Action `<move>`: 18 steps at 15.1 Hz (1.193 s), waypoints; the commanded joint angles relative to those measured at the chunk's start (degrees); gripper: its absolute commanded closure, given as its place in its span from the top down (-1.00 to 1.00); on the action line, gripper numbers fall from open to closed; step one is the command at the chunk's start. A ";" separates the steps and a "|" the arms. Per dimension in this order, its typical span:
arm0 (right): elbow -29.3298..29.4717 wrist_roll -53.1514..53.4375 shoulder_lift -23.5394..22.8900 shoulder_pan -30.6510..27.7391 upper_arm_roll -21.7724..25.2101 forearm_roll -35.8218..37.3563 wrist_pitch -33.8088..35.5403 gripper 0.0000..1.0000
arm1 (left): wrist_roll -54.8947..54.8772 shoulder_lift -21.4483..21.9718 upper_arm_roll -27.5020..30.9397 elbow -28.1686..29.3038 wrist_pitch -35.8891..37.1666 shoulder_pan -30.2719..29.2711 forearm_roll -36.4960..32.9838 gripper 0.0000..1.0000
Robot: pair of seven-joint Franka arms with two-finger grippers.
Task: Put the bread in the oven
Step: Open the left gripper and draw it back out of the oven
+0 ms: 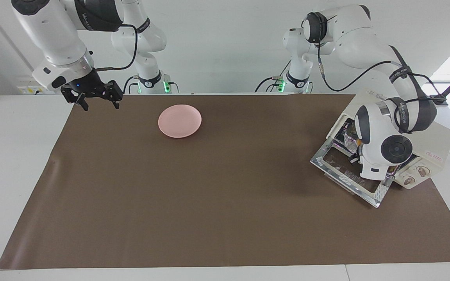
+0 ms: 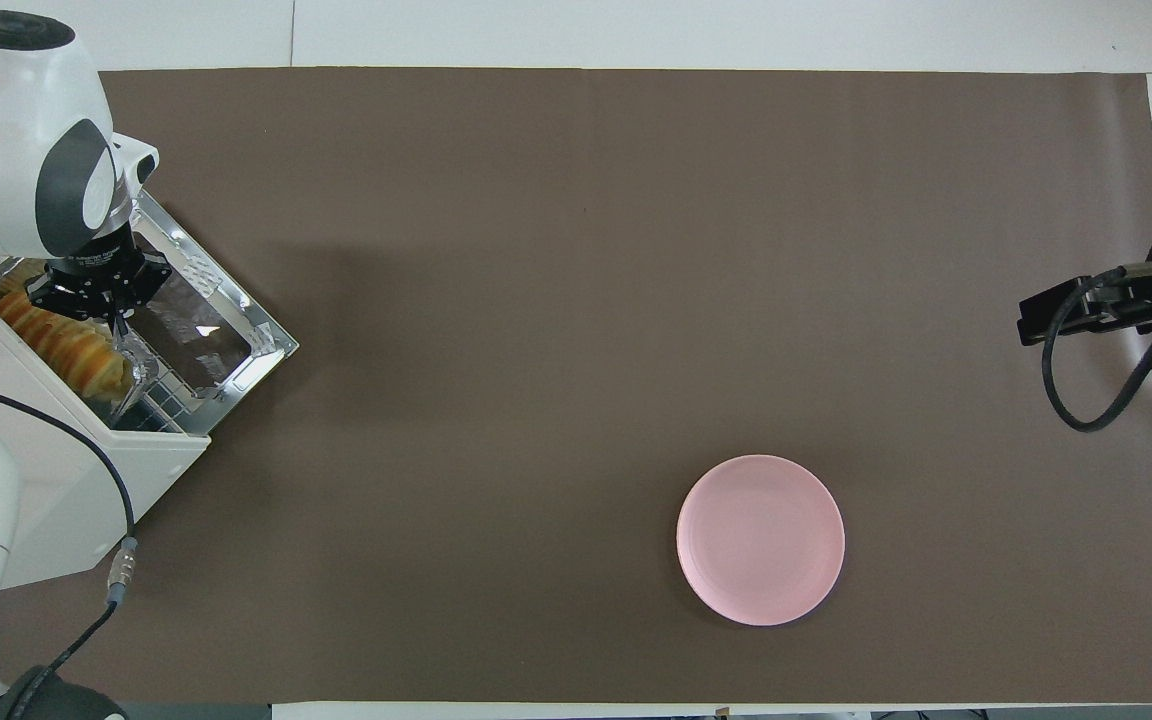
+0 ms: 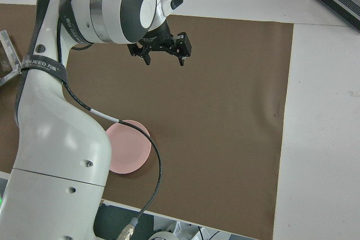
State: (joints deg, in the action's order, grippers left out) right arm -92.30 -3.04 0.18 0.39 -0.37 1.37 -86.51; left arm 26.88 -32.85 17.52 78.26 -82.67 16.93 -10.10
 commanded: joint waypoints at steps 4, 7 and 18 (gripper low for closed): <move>-0.60 -1.35 0.88 -0.74 -0.42 -0.67 0.64 1.00 | -0.25 2.09 0.67 2.95 -1.88 -0.67 -1.33 -1.00; -0.60 -1.35 0.88 -0.65 -0.42 -0.67 0.64 1.00 | 0.45 2.09 0.58 2.95 -3.10 -0.32 -0.89 -1.00; -0.60 -1.35 0.88 -0.74 -0.42 -0.67 0.64 1.00 | -0.34 2.09 0.58 2.69 -4.16 0.48 -1.24 1.00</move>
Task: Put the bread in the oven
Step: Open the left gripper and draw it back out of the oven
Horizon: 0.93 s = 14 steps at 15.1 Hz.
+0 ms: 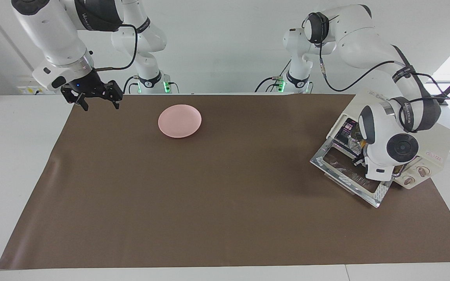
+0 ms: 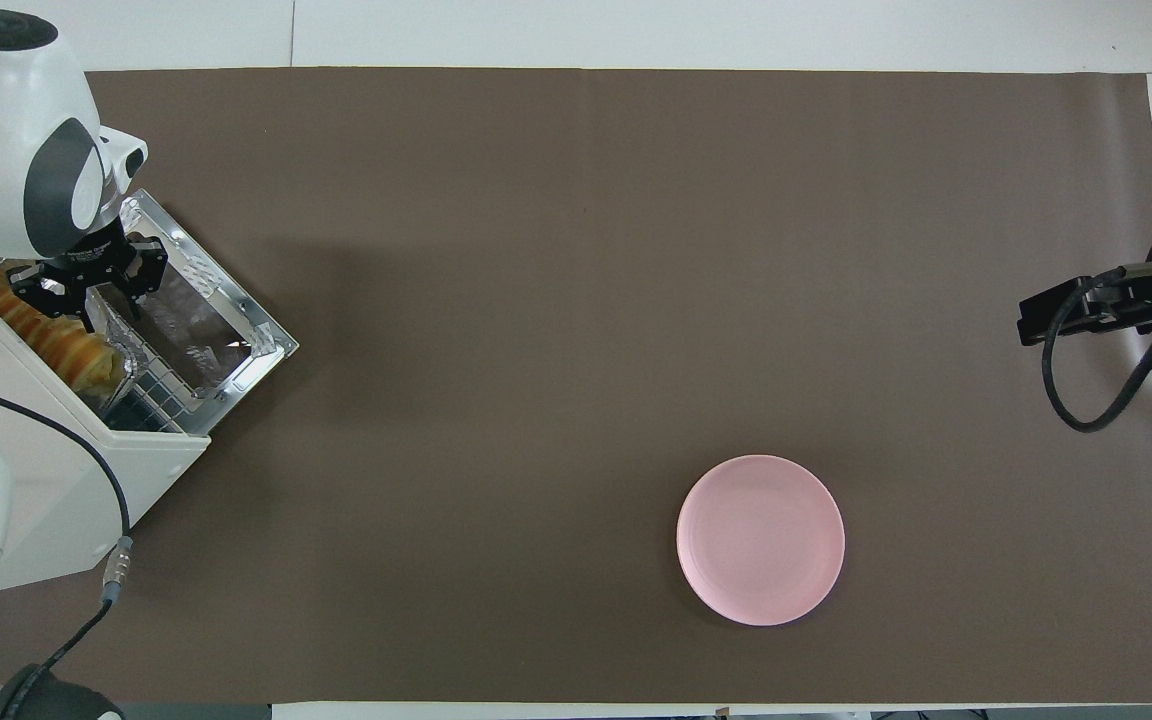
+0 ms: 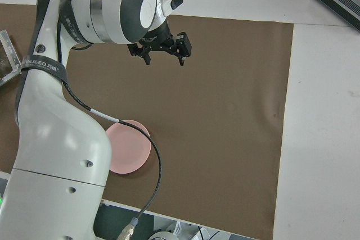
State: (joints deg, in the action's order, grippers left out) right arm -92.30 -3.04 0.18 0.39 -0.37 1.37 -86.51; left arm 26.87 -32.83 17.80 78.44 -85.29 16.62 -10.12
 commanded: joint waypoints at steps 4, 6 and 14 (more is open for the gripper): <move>-0.60 -1.35 0.88 -0.74 -0.51 -0.67 0.64 1.00 | -0.59 1.98 0.22 0.84 -1.11 0.78 -0.79 1.00; -0.60 -1.35 0.88 -0.74 -0.42 -0.67 0.64 1.00 | -0.68 2.07 -0.22 -0.39 -1.37 0.78 -0.43 1.00; -0.60 -1.35 0.88 -0.74 -0.42 -0.67 0.64 1.00 | -10.77 11.81 -0.13 -1.19 -1.03 0.70 5.98 1.00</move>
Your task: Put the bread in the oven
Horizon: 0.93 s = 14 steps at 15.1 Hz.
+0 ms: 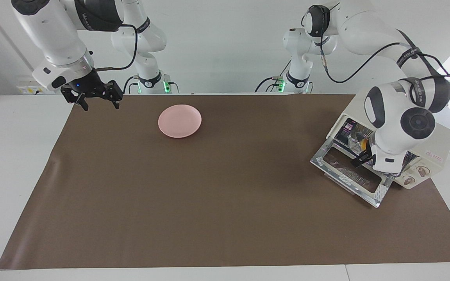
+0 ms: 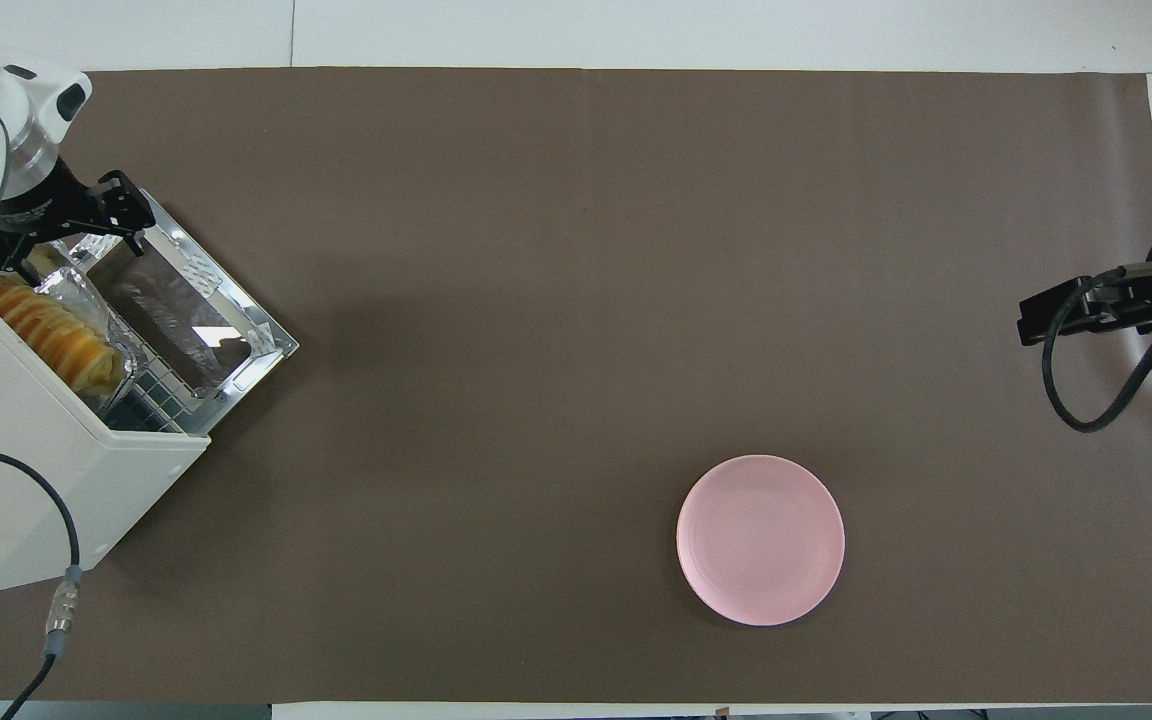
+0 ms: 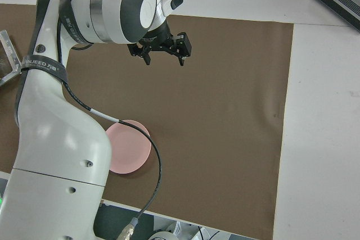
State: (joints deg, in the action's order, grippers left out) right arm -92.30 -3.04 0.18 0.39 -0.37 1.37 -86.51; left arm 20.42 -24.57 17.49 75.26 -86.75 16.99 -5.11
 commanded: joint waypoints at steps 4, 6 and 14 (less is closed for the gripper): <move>-0.60 -1.35 0.88 -0.74 -0.42 -0.67 0.64 1.00 | -12.05 7.24 0.00 2.09 5.18 0.41 1.24 1.00; -0.60 -1.35 0.88 -0.74 -0.42 -0.67 0.64 1.00 | -14.27 9.79 0.00 2.53 7.99 0.41 2.03 1.00; -0.60 -1.35 0.88 -0.74 -0.42 -0.67 0.64 1.00 | -18.93 21.04 -6.33 8.14 14.51 -4.25 5.20 1.00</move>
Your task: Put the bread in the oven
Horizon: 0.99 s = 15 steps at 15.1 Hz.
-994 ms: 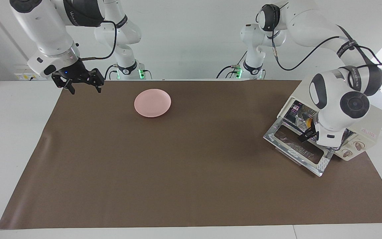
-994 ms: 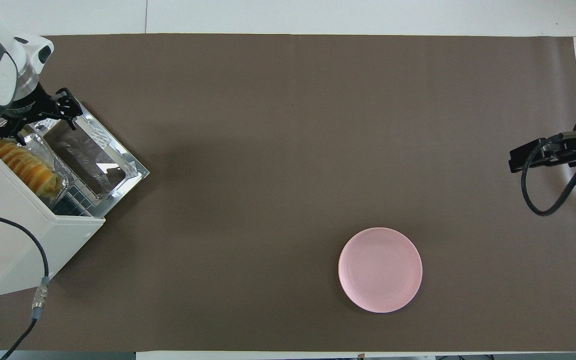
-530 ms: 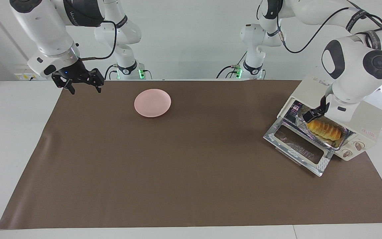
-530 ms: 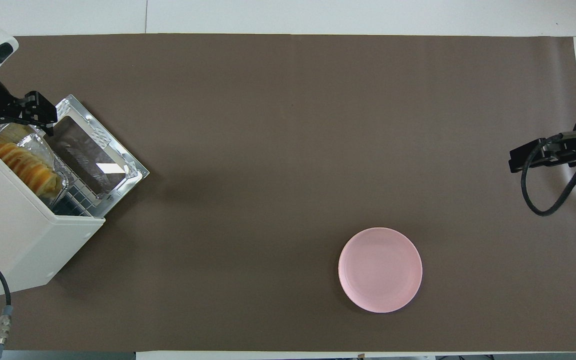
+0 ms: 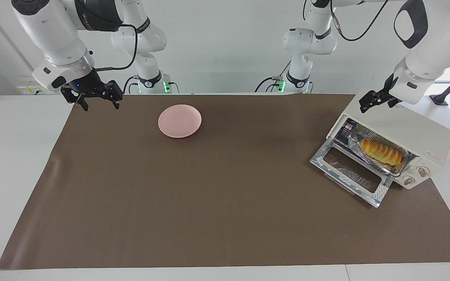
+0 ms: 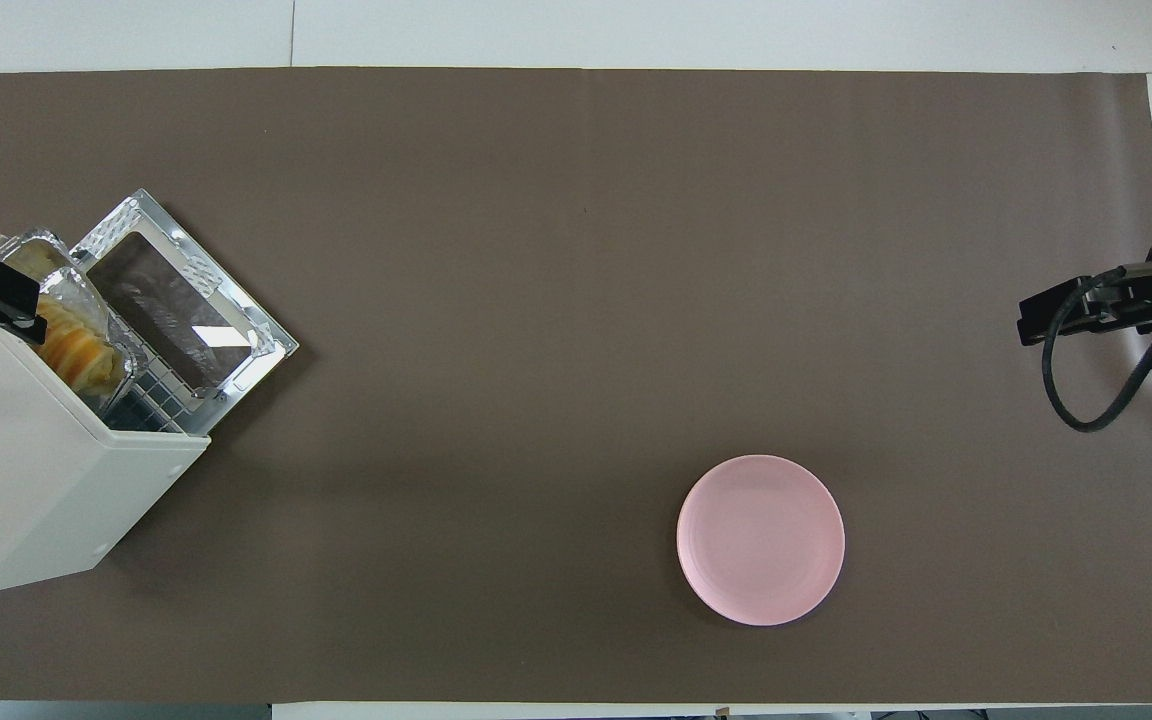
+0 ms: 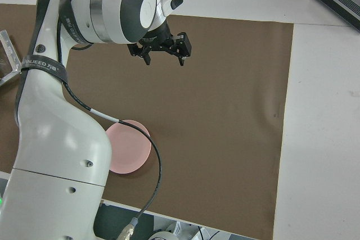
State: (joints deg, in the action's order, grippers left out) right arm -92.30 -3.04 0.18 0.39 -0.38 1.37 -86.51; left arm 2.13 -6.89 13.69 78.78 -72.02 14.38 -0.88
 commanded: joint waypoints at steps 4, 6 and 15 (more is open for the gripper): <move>-0.60 -1.35 0.87 -0.74 -0.41 -0.67 0.64 1.00 | -0.54 7.68 -3.48 9.90 -3.38 -2.95 0.97 1.00; -0.60 -1.35 0.87 -0.74 -0.41 -0.67 0.64 1.00 | -0.37 8.29 -5.24 11.83 -6.35 -4.62 0.97 1.00; -0.60 -1.35 0.87 -0.74 -0.41 -0.67 0.64 1.00 | -0.45 6.54 -6.13 10.87 -5.06 -4.62 0.71 1.00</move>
State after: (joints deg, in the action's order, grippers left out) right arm -92.30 -3.04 0.18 0.39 -0.38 1.37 -86.51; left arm 2.10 -1.11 8.11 88.98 -77.77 10.87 -0.77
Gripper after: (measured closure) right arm 0.000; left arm 0.000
